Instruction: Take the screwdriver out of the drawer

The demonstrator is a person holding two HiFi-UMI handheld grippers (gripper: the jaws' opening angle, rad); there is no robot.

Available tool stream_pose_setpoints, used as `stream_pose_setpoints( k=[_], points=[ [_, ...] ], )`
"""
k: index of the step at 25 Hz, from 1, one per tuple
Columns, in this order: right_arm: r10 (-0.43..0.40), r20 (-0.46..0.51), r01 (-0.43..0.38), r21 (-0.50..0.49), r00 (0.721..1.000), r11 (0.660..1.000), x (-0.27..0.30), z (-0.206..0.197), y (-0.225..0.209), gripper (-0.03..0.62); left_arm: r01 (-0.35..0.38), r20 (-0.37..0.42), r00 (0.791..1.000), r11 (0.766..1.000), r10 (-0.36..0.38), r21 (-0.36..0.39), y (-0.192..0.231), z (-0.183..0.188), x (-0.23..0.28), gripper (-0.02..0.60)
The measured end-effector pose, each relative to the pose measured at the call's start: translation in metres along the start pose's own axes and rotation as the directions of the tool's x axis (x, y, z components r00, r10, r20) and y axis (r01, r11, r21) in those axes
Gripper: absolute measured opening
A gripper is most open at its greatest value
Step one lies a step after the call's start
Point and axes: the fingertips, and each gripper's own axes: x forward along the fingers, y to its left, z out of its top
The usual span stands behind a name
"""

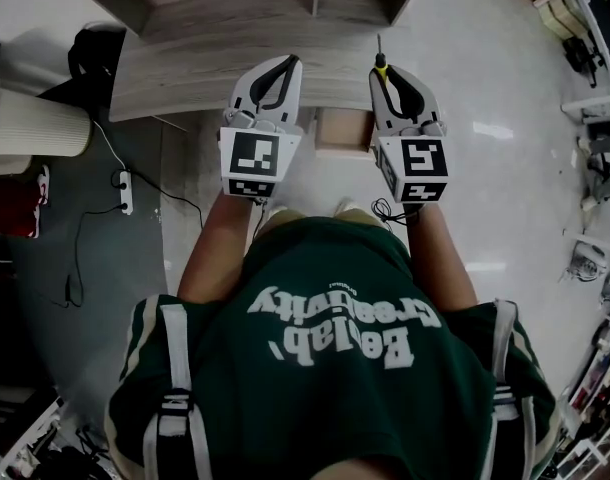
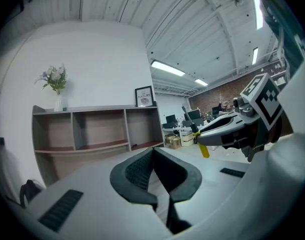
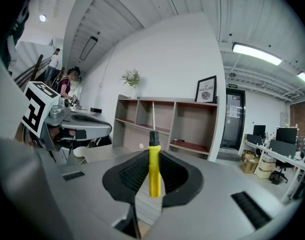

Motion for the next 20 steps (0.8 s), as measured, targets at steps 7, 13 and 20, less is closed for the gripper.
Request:
stream_pose_setpoints(
  k=[7, 13, 20],
  points=[
    [0.003, -0.005, -0.003, -0.001, 1.000, 1.000, -0.015, -0.007, 0.002, 0.080, -0.010, 0.000, 1.000, 1.000, 0.010, -0.013, -0.007, 0.000, -0.010, 0.018],
    [0.006, -0.005, -0.006, 0.003, 1.000, 1.000, -0.024, -0.011, 0.005, 0.080, -0.009, -0.006, 1.000, 1.000, 0.009, -0.006, -0.016, -0.001, -0.018, 0.018],
    [0.013, 0.007, -0.013, 0.007, 1.000, 1.000, -0.030, -0.010, 0.006, 0.080, -0.008, -0.019, 1.000, 1.000, 0.008, -0.004, -0.022, -0.005, -0.021, 0.018]
  ],
)
